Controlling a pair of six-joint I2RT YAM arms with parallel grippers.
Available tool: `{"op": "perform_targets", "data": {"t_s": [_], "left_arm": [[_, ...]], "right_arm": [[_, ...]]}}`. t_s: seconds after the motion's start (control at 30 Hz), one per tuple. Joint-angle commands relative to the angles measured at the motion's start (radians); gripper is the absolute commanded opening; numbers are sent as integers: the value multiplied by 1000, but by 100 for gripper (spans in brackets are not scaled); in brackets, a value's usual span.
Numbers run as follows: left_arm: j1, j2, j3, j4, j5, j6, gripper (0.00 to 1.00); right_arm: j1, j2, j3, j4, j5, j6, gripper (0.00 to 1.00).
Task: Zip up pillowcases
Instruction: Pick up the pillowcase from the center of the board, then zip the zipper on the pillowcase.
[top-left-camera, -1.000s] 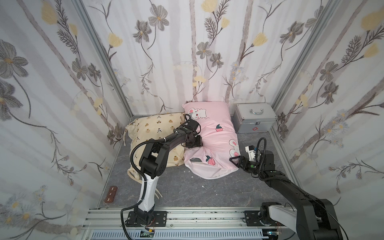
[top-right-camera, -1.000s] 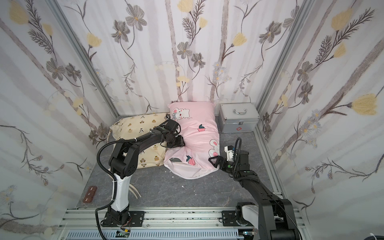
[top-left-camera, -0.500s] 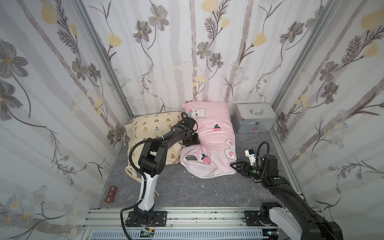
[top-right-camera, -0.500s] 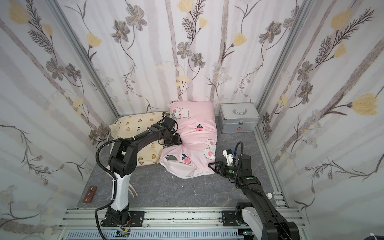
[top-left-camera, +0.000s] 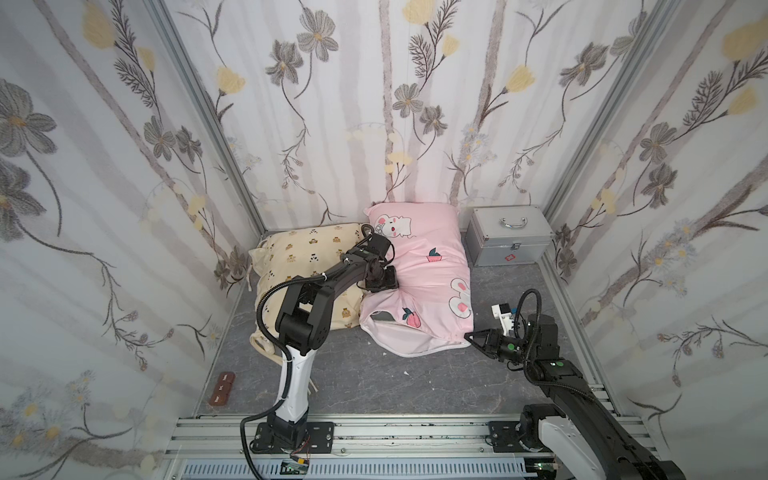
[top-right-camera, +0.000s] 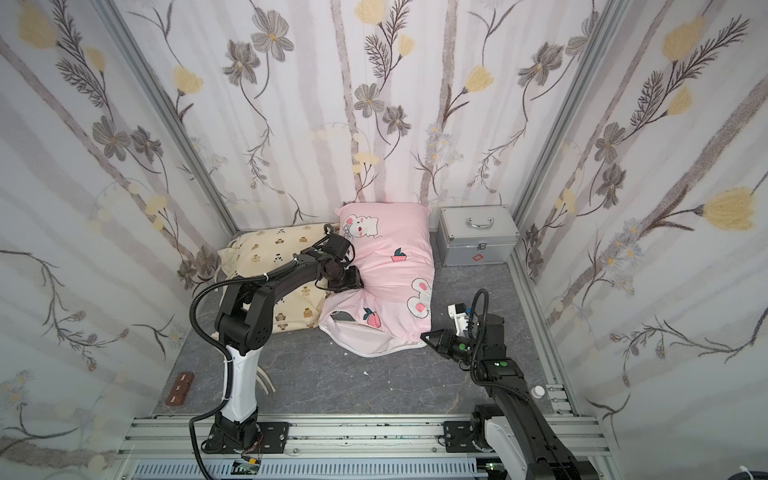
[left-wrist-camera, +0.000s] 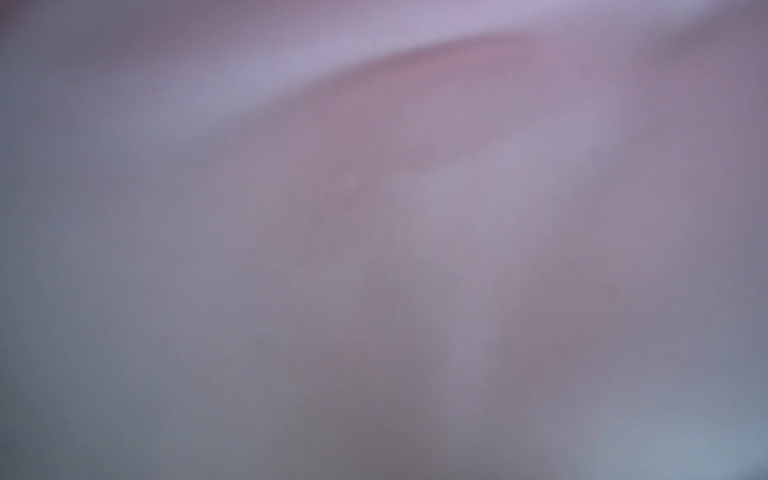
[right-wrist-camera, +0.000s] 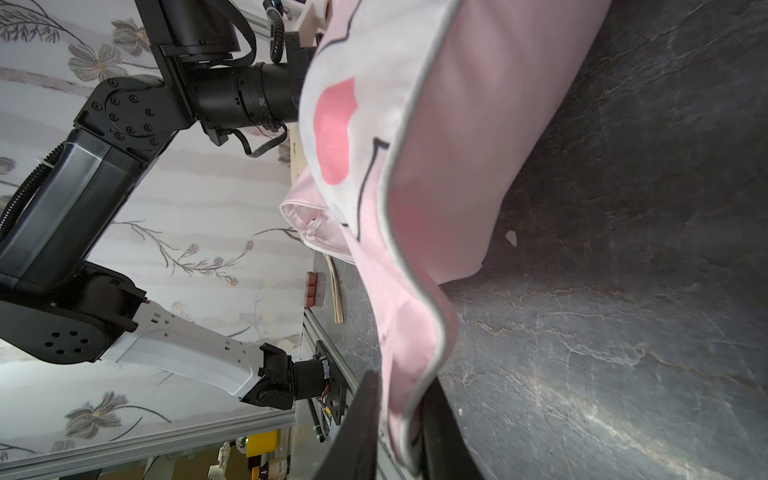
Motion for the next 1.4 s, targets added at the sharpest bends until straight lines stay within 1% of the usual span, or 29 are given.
{"op": "perform_targets", "data": {"t_s": [0.0, 0.03, 0.07, 0.1, 0.2, 0.3, 0.33, 0.43, 0.53, 0.57, 0.6, 0.67, 0.73, 0.87, 0.93, 1.07, 1.17, 1.27, 1.37], "left_arm": [[20, -9, -8, 82, -173, -49, 53], [18, -19, -11, 85, -171, -50, 54], [18, -34, -18, 88, -171, -52, 56], [18, -56, -25, 90, -176, -51, 60], [22, -135, -29, 77, -181, -43, 80], [22, -224, 11, 5, -193, -6, 97], [23, -255, 30, -24, -195, 8, 100], [14, -346, 74, -128, -186, 45, 100], [-29, -470, 31, -183, -155, 36, 100], [-61, -514, -16, -157, -130, 8, 99], [-91, -557, -76, -103, -77, -32, 97], [-161, -639, -267, 142, 115, -214, 87], [-230, -661, -403, 364, 240, -384, 79], [-343, -668, -545, 656, 265, -593, 61], [-379, -670, -587, 768, 267, -665, 55], [-437, -638, -635, 882, 276, -748, 49], [-451, -616, -646, 838, 263, -719, 47], [-451, -593, -648, 850, 266, -720, 44], [-455, -575, -649, 854, 268, -719, 44]], "right_arm": [[0, -3, 4, 36, 2, 23, 3], [0, -8, 5, 38, 1, 30, 0], [0, -13, 6, 40, 3, 38, 0], [1, -21, 5, 41, 7, 48, 0], [4, -29, 2, 60, 13, 87, 0], [22, -24, 0, 90, 22, 137, 0], [34, -24, 0, 101, 28, 155, 0], [73, -35, 8, 132, 37, 210, 0], [87, -61, 3, 170, 17, 270, 0], [87, -65, 2, 183, 2, 289, 0], [87, -67, 2, 194, -14, 303, 0], [87, -75, -3, 245, -48, 350, 0], [83, -85, -3, 277, -73, 385, 0], [80, -92, -11, 382, -97, 472, 0], [80, -92, -15, 413, -90, 491, 0], [80, -67, -35, 496, -85, 533, 0], [74, -47, -62, 633, -102, 611, 0], [58, -21, -84, 771, -129, 692, 0], [48, -17, -89, 807, -138, 714, 0]]}}
